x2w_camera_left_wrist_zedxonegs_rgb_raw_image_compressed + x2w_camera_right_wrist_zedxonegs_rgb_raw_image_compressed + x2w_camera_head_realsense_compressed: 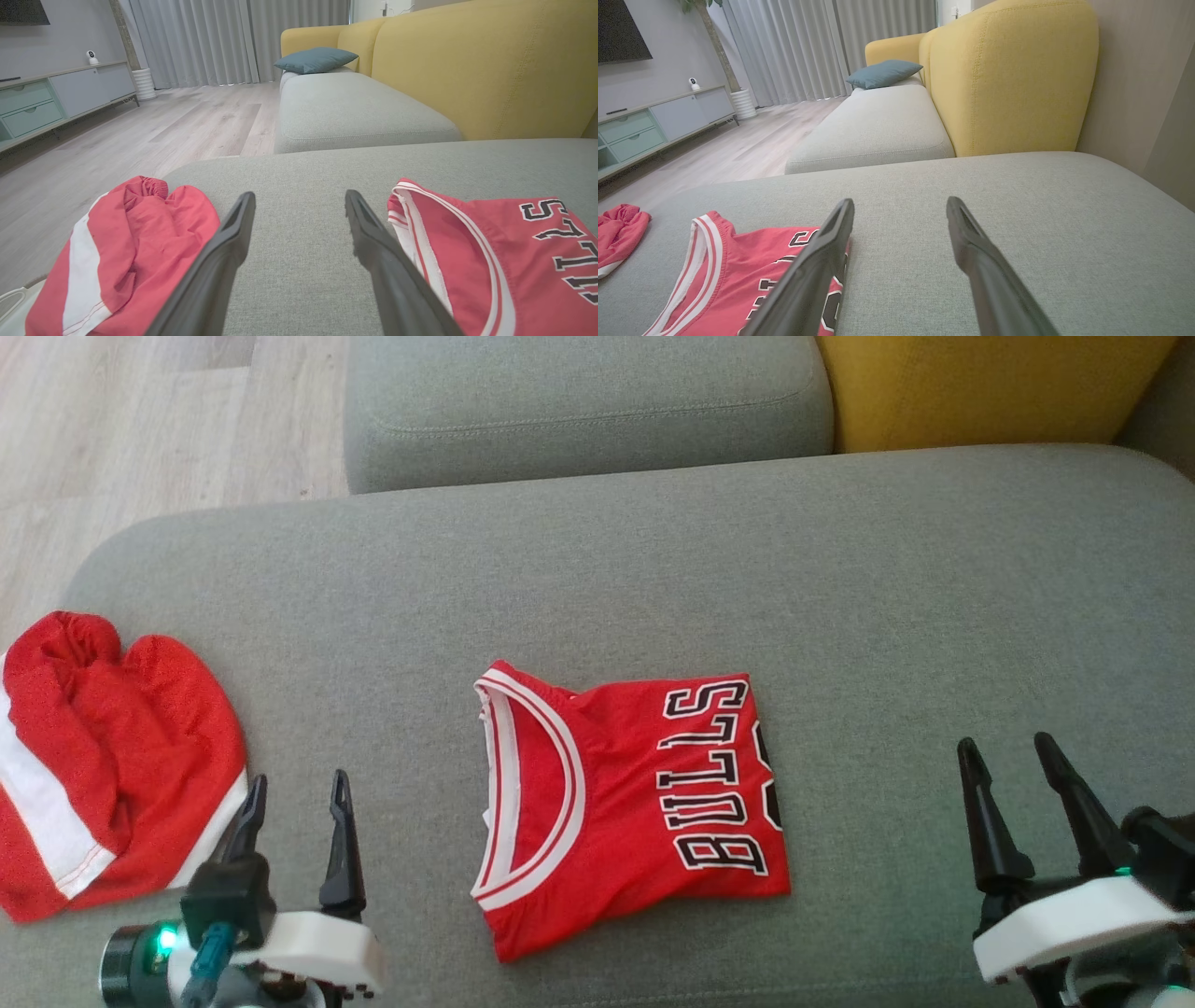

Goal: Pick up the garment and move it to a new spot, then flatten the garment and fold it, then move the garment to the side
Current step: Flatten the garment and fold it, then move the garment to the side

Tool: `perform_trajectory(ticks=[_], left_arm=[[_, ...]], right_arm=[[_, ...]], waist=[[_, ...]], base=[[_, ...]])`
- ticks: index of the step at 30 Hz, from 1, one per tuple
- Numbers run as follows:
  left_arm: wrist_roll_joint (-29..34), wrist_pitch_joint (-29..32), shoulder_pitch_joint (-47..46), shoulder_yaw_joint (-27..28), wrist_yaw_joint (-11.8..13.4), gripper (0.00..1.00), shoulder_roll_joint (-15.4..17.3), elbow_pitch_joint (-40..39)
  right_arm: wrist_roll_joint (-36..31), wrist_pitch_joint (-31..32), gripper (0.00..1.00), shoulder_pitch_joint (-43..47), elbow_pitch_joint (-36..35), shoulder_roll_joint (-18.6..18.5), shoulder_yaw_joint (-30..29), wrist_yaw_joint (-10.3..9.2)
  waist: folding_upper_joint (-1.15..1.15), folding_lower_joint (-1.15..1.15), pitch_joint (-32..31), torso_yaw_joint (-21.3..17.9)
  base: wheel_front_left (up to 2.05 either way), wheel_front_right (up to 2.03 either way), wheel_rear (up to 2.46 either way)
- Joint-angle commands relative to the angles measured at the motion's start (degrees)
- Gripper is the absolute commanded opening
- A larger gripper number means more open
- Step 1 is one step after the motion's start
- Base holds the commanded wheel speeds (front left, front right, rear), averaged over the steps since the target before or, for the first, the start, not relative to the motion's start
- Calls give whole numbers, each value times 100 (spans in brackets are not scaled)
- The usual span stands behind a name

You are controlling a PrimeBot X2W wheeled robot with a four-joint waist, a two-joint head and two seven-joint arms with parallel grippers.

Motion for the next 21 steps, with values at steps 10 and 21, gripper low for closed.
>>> perform_trajectory(ticks=[10, 21], left_arm=[[-6, -14, -208, 151, 51, 100, 114, -170], [21, -38, -386, 99, 60, 100, 122, -168]], right_arm=[[-50, 15, 100, -97, -245, -2, 80, 37], [-30, 54, 100, -136, -168, -30, 62, 37]], waist=[[0, 0, 4, 10], [0, 0, 139, 137]], base=[[0, 0, 0], [0, 0, 0]])
